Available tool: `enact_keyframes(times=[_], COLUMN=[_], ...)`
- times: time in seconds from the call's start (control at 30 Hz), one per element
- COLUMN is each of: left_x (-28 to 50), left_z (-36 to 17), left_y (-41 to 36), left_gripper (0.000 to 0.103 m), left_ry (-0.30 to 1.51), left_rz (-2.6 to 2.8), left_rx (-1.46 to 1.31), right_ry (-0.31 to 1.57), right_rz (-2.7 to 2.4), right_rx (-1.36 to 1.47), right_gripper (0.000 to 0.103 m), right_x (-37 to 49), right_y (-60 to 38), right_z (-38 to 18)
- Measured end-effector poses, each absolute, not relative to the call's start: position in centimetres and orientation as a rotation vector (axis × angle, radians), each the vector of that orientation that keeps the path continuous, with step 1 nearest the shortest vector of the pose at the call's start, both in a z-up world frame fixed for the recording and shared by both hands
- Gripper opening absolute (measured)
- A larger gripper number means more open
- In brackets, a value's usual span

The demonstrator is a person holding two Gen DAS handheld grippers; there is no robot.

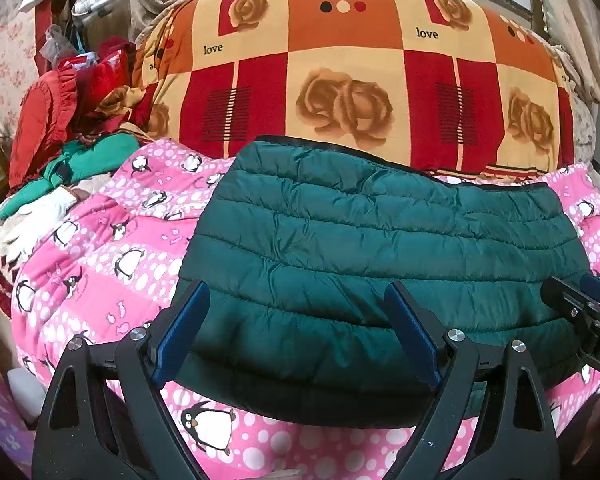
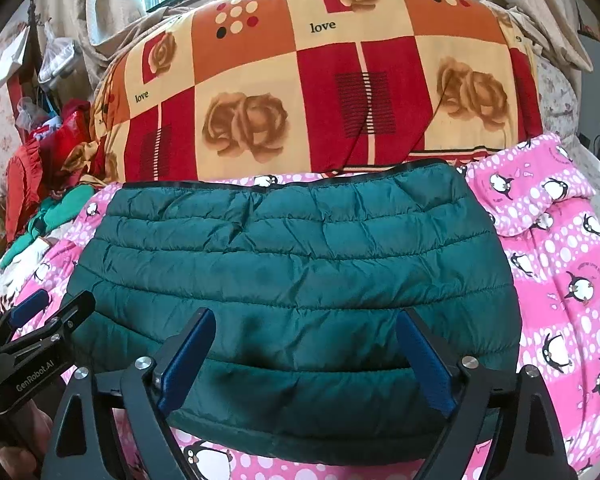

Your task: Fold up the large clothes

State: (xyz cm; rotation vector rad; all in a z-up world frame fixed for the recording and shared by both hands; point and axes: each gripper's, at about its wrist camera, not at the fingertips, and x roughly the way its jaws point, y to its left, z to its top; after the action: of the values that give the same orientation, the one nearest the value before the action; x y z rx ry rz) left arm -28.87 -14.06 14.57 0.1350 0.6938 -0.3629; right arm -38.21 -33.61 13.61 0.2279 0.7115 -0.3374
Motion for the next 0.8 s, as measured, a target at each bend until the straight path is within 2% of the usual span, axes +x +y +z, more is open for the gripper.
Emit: enact_keyframes(times=[0.8], left_x=[-28.45], left_z=[14.23], left_y=[-14.24], left_gripper=[0.089], left_ry=[0.702], left_rz=[-0.365], left_rx=[0.143], right_ry=[0.733], right_rz=[-0.341], right_rx=[0.239], right_gripper=[0.090], right_x=[-37.68], right_y=[-34.09], right_z=[12.84])
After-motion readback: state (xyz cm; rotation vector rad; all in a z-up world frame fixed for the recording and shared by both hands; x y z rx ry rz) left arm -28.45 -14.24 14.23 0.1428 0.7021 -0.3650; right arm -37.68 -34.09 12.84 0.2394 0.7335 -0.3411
